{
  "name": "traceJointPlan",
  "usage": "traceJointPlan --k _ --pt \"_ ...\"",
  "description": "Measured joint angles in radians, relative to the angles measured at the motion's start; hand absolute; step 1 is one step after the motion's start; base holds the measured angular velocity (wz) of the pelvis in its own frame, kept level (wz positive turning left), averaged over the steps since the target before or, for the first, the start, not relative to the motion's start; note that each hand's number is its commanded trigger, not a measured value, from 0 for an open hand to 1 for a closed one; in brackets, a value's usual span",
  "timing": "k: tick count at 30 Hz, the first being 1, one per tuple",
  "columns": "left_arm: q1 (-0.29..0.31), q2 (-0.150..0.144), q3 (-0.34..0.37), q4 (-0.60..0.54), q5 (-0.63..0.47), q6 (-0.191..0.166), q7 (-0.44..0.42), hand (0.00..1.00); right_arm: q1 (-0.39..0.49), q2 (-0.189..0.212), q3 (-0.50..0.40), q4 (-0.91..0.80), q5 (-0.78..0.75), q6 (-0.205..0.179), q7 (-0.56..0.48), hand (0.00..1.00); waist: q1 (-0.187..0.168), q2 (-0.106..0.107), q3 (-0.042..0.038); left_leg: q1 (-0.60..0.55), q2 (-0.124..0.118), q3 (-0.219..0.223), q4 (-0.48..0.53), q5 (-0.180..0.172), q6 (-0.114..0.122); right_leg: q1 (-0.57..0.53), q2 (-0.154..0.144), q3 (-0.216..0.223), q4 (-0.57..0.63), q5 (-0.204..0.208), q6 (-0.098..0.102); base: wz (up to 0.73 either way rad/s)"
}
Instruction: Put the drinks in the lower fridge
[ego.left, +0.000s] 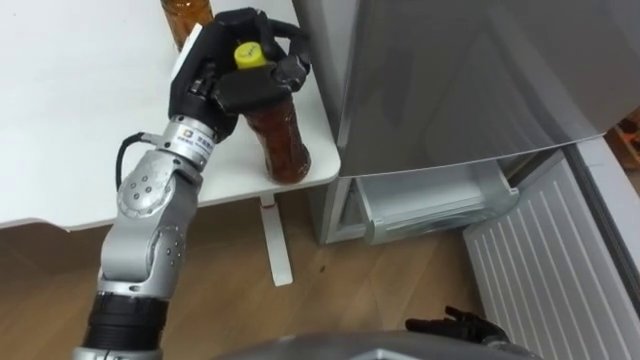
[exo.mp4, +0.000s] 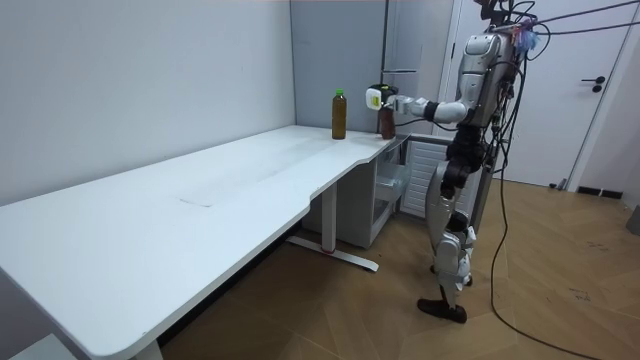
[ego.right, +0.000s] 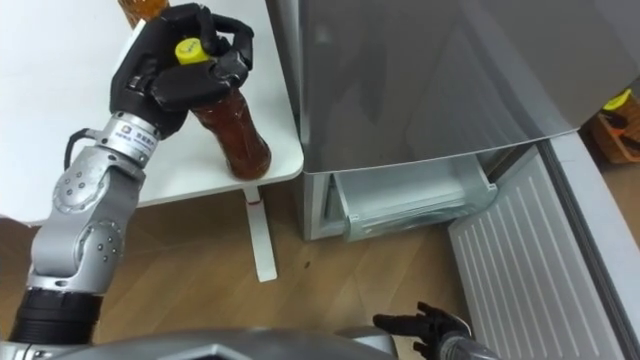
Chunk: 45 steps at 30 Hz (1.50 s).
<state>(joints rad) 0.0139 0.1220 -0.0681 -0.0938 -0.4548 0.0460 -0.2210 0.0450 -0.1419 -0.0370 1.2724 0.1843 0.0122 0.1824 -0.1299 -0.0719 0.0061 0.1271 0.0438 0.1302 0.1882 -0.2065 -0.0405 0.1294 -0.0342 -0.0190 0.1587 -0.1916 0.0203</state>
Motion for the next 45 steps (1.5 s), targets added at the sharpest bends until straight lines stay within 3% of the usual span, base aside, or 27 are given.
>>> traceJointPlan --k 5,8,12,16,19,25,30,39,45 --pt "-0.001 -0.001 -0.024 0.021 -0.108 0.001 0.013 1.00 -0.017 0.002 0.073 -0.042 -0.016 0.002 -0.032 0.00 0.003 0.004 0.0024 -0.013 0.005 0.004 0.002 0.000 0.000 -0.020 0.003 0.002 0.012 0.001 -0.002 -0.03" --pt "-0.001 -0.010 -0.036 0.037 -0.152 0.005 0.013 1.00 -0.010 0.006 0.097 -0.107 -0.062 0.013 -0.047 0.00 0.025 0.011 0.0012 -0.012 0.008 0.015 0.002 0.000 0.000 -0.028 0.007 0.016 0.016 0.002 -0.003 -0.12" --pt "-0.001 -0.013 -0.038 0.068 -0.221 0.013 0.014 1.00 -0.013 0.036 0.122 -0.193 -0.127 0.011 -0.036 0.00 0.029 0.013 0.0008 -0.008 0.013 0.021 0.002 0.000 0.000 -0.027 0.012 0.016 0.019 0.005 -0.007 -0.03" --pt "-0.001 -0.012 -0.054 0.086 -0.260 0.015 0.016 1.00 -0.013 0.040 0.154 -0.296 -0.155 0.022 -0.016 0.00 0.050 0.018 0.0018 -0.012 0.013 0.024 0.003 0.000 0.000 -0.037 0.011 0.016 0.028 0.005 -0.007 -0.04" --pt "0.000 -0.009 -0.057 0.086 -0.301 0.020 0.016 1.00 0.001 0.041 0.180 -0.474 -0.174 0.053 0.020 0.00 0.056 0.018 0.0020 -0.012 0.013 0.024 0.004 0.000 0.000 -0.037 0.011 0.016 0.029 0.005 -0.007 0.00" --pt "0.001 -0.008 -0.090 0.086 -0.300 0.020 0.005 1.00 0.023 0.052 0.218 -0.773 -0.190 0.056 0.091 0.00 0.071 0.026 0.0074 -0.011 0.013 0.022 0.009 0.000 0.000 -0.031 0.011 0.015 0.027 0.005 -0.007 0.01" --pt "0.026 0.000 -0.105 0.090 -0.300 0.020 -0.023 1.00 0.056 0.042 0.240 -0.844 -0.188 0.072 0.141 0.00 0.082 0.035 0.0136 -0.010 0.013 0.021 0.008 0.000 0.000 -0.031 0.011 0.015 0.028 0.005 -0.007 0.00" --pt "0.027 0.055 -0.162 0.107 -0.299 0.019 -0.036 1.00 0.058 -0.005 0.282 -1.010 -0.187 0.089 0.254 0.00 0.081 0.035 0.0129 -0.014 0.013 0.021 0.010 0.000 0.000 -0.032 0.009 0.010 0.029 0.005 -0.007 0.00" --pt "0.030 0.061 -0.175 0.120 -0.299 0.019 -0.058 1.00 0.060 -0.048 0.278 -1.058 -0.189 0.121 0.339 0.00 0.080 0.034 0.0123 -0.018 0.013 0.021 0.010 0.000 0.000 -0.035 0.009 0.010 0.035 0.005 -0.007 0.00"
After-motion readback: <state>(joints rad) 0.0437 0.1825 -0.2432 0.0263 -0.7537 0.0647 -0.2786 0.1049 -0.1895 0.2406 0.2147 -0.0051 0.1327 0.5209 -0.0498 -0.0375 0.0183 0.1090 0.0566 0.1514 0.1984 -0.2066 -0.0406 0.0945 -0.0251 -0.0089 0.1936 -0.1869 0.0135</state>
